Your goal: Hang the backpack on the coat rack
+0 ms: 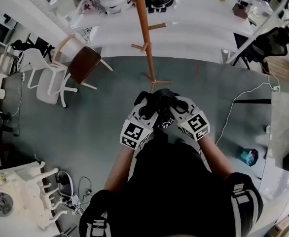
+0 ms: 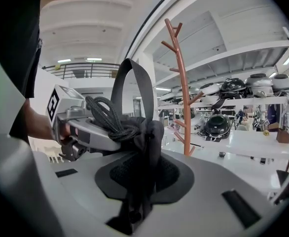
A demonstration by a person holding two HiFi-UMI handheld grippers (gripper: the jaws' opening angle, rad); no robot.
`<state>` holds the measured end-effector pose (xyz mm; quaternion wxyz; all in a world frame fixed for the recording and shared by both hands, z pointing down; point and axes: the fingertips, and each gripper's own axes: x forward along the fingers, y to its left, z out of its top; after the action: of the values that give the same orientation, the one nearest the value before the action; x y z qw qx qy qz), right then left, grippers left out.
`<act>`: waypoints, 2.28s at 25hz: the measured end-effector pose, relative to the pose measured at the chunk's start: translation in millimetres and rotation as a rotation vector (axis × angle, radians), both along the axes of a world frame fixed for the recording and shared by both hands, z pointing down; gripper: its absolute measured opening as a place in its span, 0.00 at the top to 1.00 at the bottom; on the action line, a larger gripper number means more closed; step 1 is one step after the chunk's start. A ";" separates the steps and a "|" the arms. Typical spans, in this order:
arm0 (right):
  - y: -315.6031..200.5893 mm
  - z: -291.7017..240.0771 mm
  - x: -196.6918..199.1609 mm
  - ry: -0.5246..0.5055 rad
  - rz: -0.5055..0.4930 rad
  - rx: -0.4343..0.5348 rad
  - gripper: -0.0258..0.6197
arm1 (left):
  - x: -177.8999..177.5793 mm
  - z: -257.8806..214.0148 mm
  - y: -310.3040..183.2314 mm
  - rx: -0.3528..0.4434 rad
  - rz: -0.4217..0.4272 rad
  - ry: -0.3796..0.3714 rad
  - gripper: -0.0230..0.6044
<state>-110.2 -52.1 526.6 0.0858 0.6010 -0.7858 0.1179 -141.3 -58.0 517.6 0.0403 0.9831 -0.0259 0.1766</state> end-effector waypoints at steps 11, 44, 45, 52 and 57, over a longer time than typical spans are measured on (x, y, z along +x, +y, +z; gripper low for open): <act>-38.2 6.7 13.6 0.013 0.080 0.007 0.84 | 11.9 3.1 -40.7 0.010 0.073 0.011 0.82; -102.0 -3.5 122.5 0.001 -0.005 0.015 0.84 | 117.9 -8.6 -99.9 0.015 -0.015 -0.008 0.82; -105.4 -3.5 127.0 0.003 -0.013 0.009 0.84 | 122.3 -9.7 -103.4 0.013 -0.023 -0.006 0.82; -126.2 -16.7 160.8 0.041 -0.079 -0.019 0.84 | 157.6 -16.4 -123.0 0.009 -0.069 0.003 0.82; -145.2 -12.8 183.3 0.032 -0.123 -0.008 0.84 | 179.0 -16.2 -139.6 0.001 -0.117 0.003 0.82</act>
<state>73.1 -197.3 513.9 0.1080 0.5532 -0.8192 0.1059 37.7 -197.7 501.4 0.0501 0.9802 -0.0832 0.1726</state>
